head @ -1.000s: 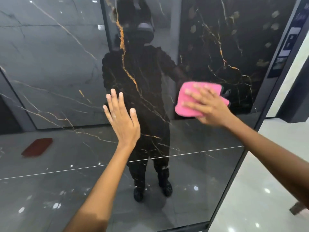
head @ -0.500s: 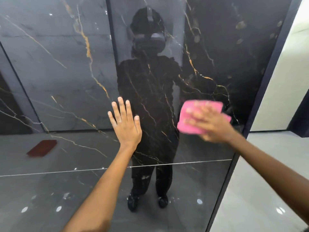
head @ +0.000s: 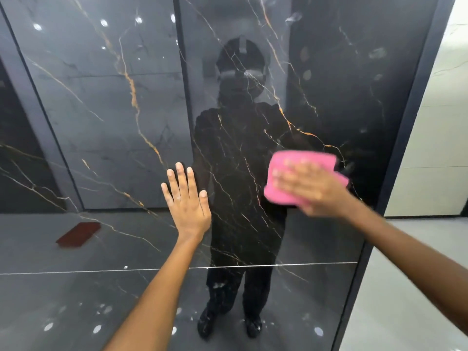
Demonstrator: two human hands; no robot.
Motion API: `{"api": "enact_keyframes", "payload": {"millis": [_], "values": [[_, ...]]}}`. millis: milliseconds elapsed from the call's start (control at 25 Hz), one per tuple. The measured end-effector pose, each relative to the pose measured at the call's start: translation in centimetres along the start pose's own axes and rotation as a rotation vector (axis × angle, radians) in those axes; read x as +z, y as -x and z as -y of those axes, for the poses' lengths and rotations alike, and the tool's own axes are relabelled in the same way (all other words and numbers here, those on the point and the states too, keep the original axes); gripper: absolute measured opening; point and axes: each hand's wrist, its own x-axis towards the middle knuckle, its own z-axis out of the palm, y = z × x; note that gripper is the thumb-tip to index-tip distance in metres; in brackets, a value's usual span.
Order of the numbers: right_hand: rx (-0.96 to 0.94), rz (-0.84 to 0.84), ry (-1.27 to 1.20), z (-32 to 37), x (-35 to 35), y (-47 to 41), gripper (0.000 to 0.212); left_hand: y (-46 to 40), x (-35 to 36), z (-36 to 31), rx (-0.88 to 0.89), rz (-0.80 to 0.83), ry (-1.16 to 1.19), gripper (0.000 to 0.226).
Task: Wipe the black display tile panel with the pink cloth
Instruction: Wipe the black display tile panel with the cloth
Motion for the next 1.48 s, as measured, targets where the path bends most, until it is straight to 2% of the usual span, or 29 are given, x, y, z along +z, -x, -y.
{"api": "enact_keyframes", "payload": {"millis": [80, 160, 200, 240, 320, 360, 400, 440, 560, 600, 640, 680, 800, 880, 960, 1040, 1120, 1160, 1200, 1240, 1360, 1440, 1480], "values": [[0.311, -0.204, -0.004, -4.8, -2.1, -5.8, 0.058, 0.2, 0.1, 0.0, 0.005, -0.017, -0.011, 0.057], [0.455, -0.308, -0.055, -4.4, -2.4, -10.4, 0.061, 0.1, 0.2, 0.1, 0.008, -0.027, -0.011, 0.057], [0.406, -0.288, -0.07, -2.4, -1.6, -11.1, 0.065, 0.1, 0.2, 0.2, 0.012, -0.029, -0.002, 0.058], [0.263, -0.196, -0.074, 0.4, -0.4, -10.4, 0.069, 0.1, 0.2, 0.2, 0.018, -0.032, 0.007, 0.059], [-0.132, 0.047, -0.015, 5.8, 1.6, -6.3, 0.073, 0.1, 0.2, 0.2, 0.024, -0.038, 0.022, 0.061], [-0.237, 0.156, 0.001, 6.7, 1.4, -4.5, 0.072, 0.1, 0.2, 0.2, 0.02, -0.038, 0.023, 0.061], [-0.274, 0.178, -0.002, 5.7, 1.1, -3.7, 0.071, 0.1, 0.2, 0.3, 0.013, -0.032, 0.016, 0.061], [-0.212, 0.117, -0.002, 3.8, 0.5, -4.3, 0.072, 0.1, 0.1, 0.3, 0.006, -0.021, 0.003, 0.062], [0.338, -0.129, -0.03, -3.6, -3.0, -11.7, 0.067, 0.1, -0.5, -0.2, -0.013, 0.014, -0.017, 0.059], [0.44, -0.179, -0.076, -4.8, -3.9, -14.3, 0.066, -0.3, -0.9, -0.6, -0.042, 0.01, 0.006, 0.056], [0.457, -0.206, -0.088, -4.7, -4.0, -16.0, 0.068, -1.0, -1.4, -1.0, -0.079, -0.008, 0.049, 0.05], [0.382, -0.2, -0.089, -3.8, -3.4, -16.4, 0.071, -2.1, -1.9, -1.5, -0.101, -0.039, 0.094, 0.045], [-0.022, 0.001, -0.03, 0.3, -1.3, -12.3, 0.076, -8.4, -4.1, -3.2, -0.072, -0.182, 0.187, 0.042], [-0.041, 0.008, -0.02, -2.1, -2.0, -10.2, 0.072, -14.6, -5.7, -4.6, -0.076, -0.25, 0.228, 0.046], [0.194, -0.188, -0.033, -8.6, -4.5, -11.4, 0.067, -20.4, -7.2, -6.0, -0.088, -0.256, 0.218, 0.051], [0.601, -0.379, -0.025, -17.1, -8.7, -14.5, 0.064, -24.6, -7.5, -6.7, -0.07, -0.224, 0.161, 0.054], [0.919, -0.421, -0.073, -22.6, -12.5, -17.9, 0.062, -26.2, -7.0, -6.7, -0.052, -0.198, 0.069, 0.056], [0.945, -0.419, -0.096, -23.1, -13.0, -19.1, 0.064, -26.3, -6.6, -6.6, -0.043, -0.2, 0.029, 0.057], [0.863, -0.39, -0.121, -22.3, -12.2, -19.6, 0.066, -26.1, -6.3, -6.4, -0.037, -0.203, 0.009, 0.057], [0.694, -0.347, -0.103, -20.1, -10.7, -19.3, 0.068, -25.9, -6.1, -6.2, -0.031, -0.204, 0.005, 0.057], [0.082, -0.158, 0.042, -10.8, -5.6, -14.5, 0.067, -25.7, -6.0, -6.1, -0.016, -0.213, 0.008, 0.056], [-0.072, -0.049, 0.091, -9.4, -5.0, -11.6, 0.065, -25.8, -6.1, -6.1, -0.02, -0.219, 0.015, 0.056], [-0.051, -0.066, 0.099, -11.1, -5.5, -11.7, 0.065, -25.7, -6.0, -6.1, -0.025, -0.221, 0.016, 0.056]]}}
